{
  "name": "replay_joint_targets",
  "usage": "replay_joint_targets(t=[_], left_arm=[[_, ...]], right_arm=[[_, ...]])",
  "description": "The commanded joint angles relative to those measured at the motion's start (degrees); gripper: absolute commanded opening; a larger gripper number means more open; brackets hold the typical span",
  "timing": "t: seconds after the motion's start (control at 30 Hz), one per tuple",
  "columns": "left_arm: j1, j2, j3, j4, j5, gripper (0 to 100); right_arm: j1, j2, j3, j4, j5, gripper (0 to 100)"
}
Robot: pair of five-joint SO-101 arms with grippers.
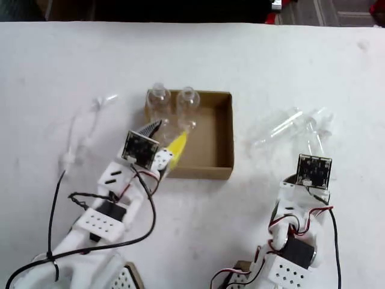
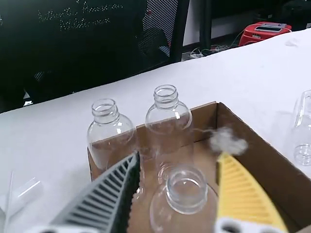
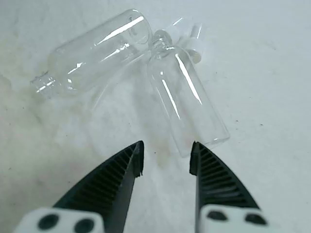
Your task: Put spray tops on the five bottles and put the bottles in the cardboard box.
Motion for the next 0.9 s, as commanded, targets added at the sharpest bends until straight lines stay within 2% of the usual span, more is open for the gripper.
replay_joint_targets(t=[0.0, 0.57, 0.7, 0.87], left_arm=[[-0.1, -1.1, -0.4, -0.7, 2.6, 31], [-3.7, -1.1, -2.8, -0.7, 4.0, 31], [-7.1, -1.1, -4.9, -0.4, 9.0, 31], [-8.4, -1.2, -10.3, 9.9, 11.2, 31]], right_arm=[[-0.6, 0.0, 0.5, 0.3, 0.2, 14.1], [-0.6, 0.0, 0.5, 0.3, 0.2, 14.1], [-0.6, 0.0, 0.5, 0.3, 0.2, 14.1], [-0.6, 0.0, 0.5, 0.3, 0.2, 14.2]])
